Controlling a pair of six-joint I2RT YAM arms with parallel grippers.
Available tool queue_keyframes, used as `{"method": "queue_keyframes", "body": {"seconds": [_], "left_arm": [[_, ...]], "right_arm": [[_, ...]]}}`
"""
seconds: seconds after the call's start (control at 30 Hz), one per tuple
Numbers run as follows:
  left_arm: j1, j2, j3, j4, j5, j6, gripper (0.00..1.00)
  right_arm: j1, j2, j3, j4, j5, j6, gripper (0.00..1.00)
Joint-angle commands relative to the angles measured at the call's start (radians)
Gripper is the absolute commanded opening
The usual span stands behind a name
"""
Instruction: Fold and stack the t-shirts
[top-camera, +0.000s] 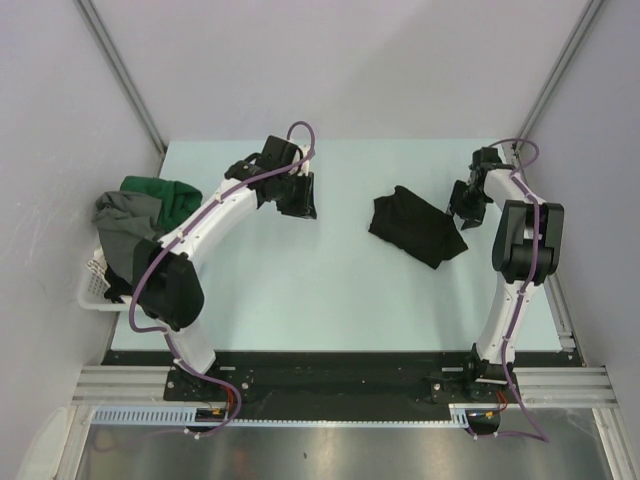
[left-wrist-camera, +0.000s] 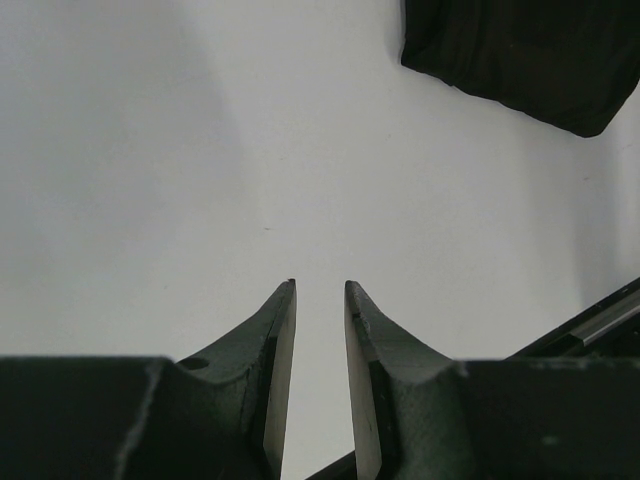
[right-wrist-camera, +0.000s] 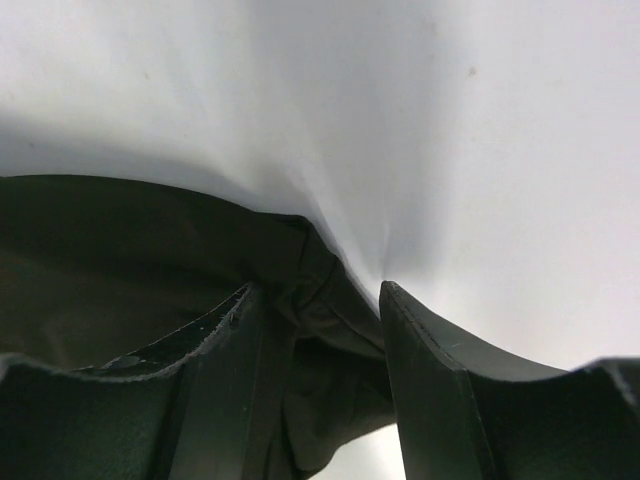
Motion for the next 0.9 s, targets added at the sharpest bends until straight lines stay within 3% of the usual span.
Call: {"method": "queue_keyframes", "body": {"seconds": [0.0, 0.27, 0.33, 0.37, 0.47, 0.53, 0.87], "left_arm": [[-0.006, -0.012, 0.053, -0.008, 0.000, 0.025, 0.31], [-0.006, -0.009, 0.056, -0.011, 0.003, 0.026, 0.31], [-0.005, -0.010, 0.056, -0.013, 0.003, 0.028, 0.31], [-0.006, -0.010, 0.056, -0.013, 0.002, 0.028, 0.31], [-0.005, -0.009, 0.055, -0.013, 0.003, 0.028, 0.31], [-0.006, -0.012, 0.053, -0.013, 0.006, 0.029, 0.31], [-0.006, -0.038, 0.015, 0.007, 0.029, 0.043, 0.31]], "right_arm": [[-0.001, 0.014, -0.019, 0.039, -0.053, -0.010, 0.54], [0.002, 0.039, -0.036, 0.059, -0.102, 0.009, 0.52], [0.007, 0.043, -0.041, 0.062, -0.110, 0.010, 0.43], [0.008, 0.052, -0.041, 0.063, -0.114, 0.013, 0.28], [0.015, 0.066, -0.043, 0.057, -0.125, 0.018, 0.08], [0.024, 0.068, -0.050, 0.054, -0.119, 0.018, 0.01], [0.029, -0.032, -0.061, -0.022, 0.048, 0.009, 0.00]]}}
